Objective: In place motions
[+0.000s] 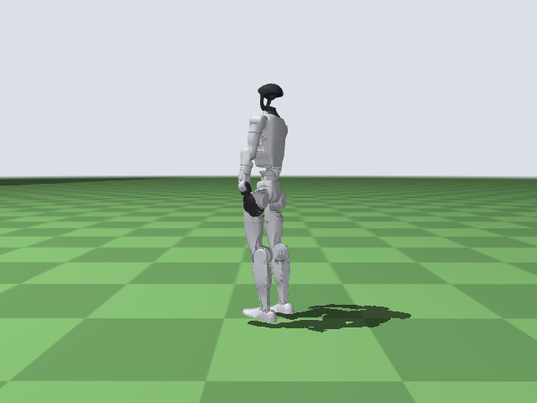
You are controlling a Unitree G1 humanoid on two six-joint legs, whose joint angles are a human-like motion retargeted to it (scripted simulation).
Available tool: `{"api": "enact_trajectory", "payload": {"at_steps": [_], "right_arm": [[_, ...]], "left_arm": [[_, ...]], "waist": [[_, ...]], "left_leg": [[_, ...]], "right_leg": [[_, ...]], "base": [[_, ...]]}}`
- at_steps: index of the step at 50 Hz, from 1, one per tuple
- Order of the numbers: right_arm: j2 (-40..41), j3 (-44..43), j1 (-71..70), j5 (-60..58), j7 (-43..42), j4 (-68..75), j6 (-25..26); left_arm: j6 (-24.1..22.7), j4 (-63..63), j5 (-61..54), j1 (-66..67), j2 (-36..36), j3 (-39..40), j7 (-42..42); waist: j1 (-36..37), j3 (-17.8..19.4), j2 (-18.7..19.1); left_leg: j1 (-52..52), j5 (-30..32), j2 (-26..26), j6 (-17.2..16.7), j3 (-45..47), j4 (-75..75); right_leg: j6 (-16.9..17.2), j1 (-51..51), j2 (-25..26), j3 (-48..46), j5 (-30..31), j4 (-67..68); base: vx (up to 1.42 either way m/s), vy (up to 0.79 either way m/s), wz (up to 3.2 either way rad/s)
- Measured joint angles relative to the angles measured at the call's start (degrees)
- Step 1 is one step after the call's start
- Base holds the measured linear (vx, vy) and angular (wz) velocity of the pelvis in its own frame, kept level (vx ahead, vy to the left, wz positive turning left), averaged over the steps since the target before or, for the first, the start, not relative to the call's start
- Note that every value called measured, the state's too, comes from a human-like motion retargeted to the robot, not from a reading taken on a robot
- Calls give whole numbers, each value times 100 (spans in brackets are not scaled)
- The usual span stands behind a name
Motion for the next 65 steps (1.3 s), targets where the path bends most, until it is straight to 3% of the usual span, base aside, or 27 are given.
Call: {"api": "enact_trajectory", "payload": {"at_steps": [5, 13, 24, 28, 35, 42, 50, 65], "right_arm": [[-272, -420, -1247, 825, 210, -586, 12], [-972, -396, -3777, 2293, 343, -1614, 62], [-2506, 1341, -7053, 4682, -493, -2195, -503], [-3112, 2043, -8185, 5299, -1215, -2173, -776], [-3977, 2816, -9626, 6096, -2805, -2455, -1694], [-4542, 3243, -10434, 6514, -3227, -2940, -2018], [-4796, 3637, -10980, 6145, -3748, -3186, -2234], [-4607, 3637, -10462, 5560, -3469, -3099, -2144]], "left_arm": [[31, -609, -763, -1228, 604, 601, 95], [-428, -1332, -1936, -3930, 1656, 1033, 467], [-1647, -1685, -3325, -7264, 2553, -409, 1445], [-2222, -1916, -3814, -8235, 2917, -1031, 1926], [-3196, -2411, -4152, -9692, 3506, -1792, 2808], [-3850, -2857, -4585, -10436, 3719, -2040, 2894], [-3984, -3077, -4524, -10557, 3815, -2106, 2840], [-3802, -2779, -4212, -9759, 3661, -1918, 2719]], "waist": [[5, -202, 7], [79, -761, 58], [236, -1555, -49], [224, -1696, -111], [295, -1824, -209], [350, -2022, -217], [299, -2055, -136], [422, -1958, -78]], "left_leg": [[21, 3, 1, 0, -16, 13], [-95, -34, 42, 4, -20, 40], [-667, -65, 5, 3, -26, -11], [-856, -75, -5, 6, -44, -16], [-1081, -111, 18, -5, 55, -62], [-1277, -142, 21, -7, 131, -82], [-1323, -154, -7, -4, 128, -74], [-1306, -117, -25, -17, 72, -73]], "right_leg": [[-5, 24, 4, -13, 11, 8], [-6, -125, 30, 10, 17, 50], [29, -752, -27, 15, -15, 79], [49, -934, -42, 1, -42, 85], [59, -1270, -42, 151, -42, 105], [62, -1539, -49, 271, -49, 125], [58, -1571, -71, 269, -84, 133], [54, -1519, -90, 199, -88, 133]], "base": [[-2, -11, 2], [-1, -5, -1], [3, 2, -1], [0, 0, 0], [0, 2, -12], [1, 1, -6], [0, 0, 0], [0, 0, 0]]}}
